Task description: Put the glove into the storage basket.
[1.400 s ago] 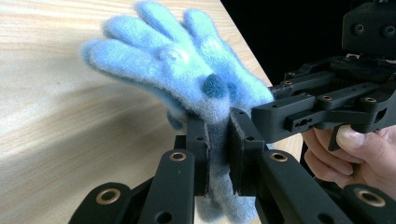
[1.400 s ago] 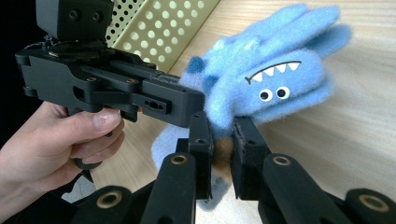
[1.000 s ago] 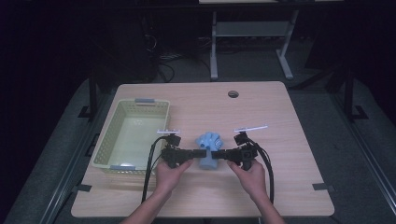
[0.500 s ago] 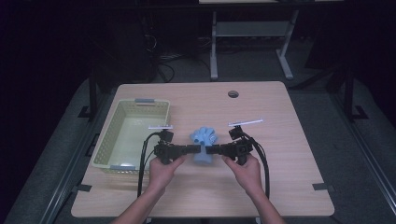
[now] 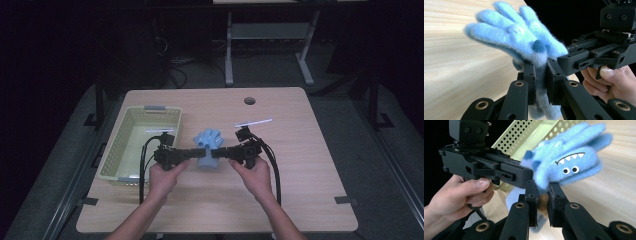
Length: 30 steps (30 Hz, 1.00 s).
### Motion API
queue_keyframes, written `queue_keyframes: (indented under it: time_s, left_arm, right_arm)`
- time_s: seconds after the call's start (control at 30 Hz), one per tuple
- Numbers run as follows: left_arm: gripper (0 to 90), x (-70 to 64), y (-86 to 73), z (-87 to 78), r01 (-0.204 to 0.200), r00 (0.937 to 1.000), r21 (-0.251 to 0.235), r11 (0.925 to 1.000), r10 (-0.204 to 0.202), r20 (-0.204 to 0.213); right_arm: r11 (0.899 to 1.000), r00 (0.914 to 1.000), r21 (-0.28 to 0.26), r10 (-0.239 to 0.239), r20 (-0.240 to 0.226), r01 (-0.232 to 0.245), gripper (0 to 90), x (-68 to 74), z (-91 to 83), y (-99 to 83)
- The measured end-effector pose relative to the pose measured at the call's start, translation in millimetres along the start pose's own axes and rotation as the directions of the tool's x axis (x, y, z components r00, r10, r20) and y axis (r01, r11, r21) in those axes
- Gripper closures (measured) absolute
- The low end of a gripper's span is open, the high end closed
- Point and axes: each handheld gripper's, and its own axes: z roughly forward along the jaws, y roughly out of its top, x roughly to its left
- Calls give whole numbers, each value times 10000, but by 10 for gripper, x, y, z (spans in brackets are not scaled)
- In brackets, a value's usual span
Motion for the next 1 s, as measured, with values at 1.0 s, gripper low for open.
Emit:
queue_keyframes:
  time_s: [1.0]
  left_arm:
    - [799,147,105,-619,91,9982,-591,9982,-126,-593]
  right_arm:
    - [9972,9962,382,-617,-617,641,799,329,438,383]
